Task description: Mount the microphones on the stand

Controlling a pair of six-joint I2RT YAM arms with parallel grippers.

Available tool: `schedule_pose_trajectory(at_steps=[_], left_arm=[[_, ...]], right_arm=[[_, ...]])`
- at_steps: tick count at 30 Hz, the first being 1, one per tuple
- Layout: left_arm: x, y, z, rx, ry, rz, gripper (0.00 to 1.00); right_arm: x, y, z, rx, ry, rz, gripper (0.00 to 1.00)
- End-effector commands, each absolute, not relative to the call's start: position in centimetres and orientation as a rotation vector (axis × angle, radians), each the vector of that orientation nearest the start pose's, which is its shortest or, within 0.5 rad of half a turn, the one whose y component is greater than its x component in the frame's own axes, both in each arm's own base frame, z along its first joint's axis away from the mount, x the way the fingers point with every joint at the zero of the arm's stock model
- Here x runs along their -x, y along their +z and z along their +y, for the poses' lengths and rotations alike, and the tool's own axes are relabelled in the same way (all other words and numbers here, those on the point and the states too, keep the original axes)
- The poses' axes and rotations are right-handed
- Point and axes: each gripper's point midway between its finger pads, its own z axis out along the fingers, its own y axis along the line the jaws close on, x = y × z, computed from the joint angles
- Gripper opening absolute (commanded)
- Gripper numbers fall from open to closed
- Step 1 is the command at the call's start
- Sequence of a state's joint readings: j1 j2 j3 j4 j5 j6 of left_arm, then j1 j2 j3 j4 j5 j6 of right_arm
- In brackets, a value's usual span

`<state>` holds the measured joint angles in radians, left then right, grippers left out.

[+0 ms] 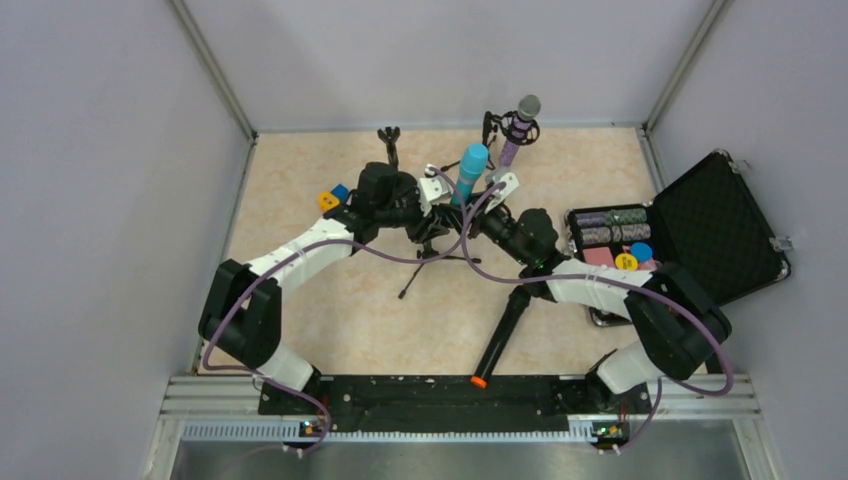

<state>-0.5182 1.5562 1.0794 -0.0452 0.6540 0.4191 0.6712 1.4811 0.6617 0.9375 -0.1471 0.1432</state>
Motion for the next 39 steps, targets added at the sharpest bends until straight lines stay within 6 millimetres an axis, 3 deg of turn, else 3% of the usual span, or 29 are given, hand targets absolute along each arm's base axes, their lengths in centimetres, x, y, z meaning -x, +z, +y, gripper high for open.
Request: schedule_pose_trajectory(at_steps=[1,8,15,17,21,23,27,32,34,39], left_arm=[[-32.9,19.4,-30.2,-1.278,-0.743,1.530,0.00],[-32.9,19.5,-30.2,-1.277,-0.739,1.527,0.00],[-33.1,19.6,-30.1,-1.275,-0.727,1.530,0.00],[-33.1,19.5,-30.0,-1.273,-0.720,1.537,0.00],[-33.3,19.5,-30.0,-1.269,-0.714,1.540,0.00],[-33.3,19.5,-29.9,-1.266,-0.711,1.544,0.00],[-33.3,19.5,-29.9,-1.266,-0.711,1.542,0.00],[-33.3,19.5,-29.8,-1.258,-0.708,1.545,0.00],[-33.1,19.5,-29.7,-1.253,-0.708,1.549,0.09],[-33.4,21.3,-29.5,-1.185,-0.678,1.492,0.56]], right_arm=[[-30.7,11.4,30.8,0.661,0.735,1.768,0.00],[-30.7,12.3,30.8,0.649,0.734,1.743,0.00],[-31.0,16.8,30.7,0.581,0.766,1.667,0.00],[-30.9,18.5,30.7,0.565,0.779,1.644,0.14],[-30.6,21.7,30.3,0.525,0.803,1.585,0.52],[-30.4,22.9,30.0,0.507,0.810,1.559,0.65],[-29.7,24.9,29.5,0.488,0.823,1.524,0.76],[-28.9,25.1,29.0,0.499,0.828,1.544,0.80],[-28.6,24.8,28.7,0.503,0.824,1.559,0.81],[-27.9,23.9,28.1,0.514,0.815,1.604,0.82]])
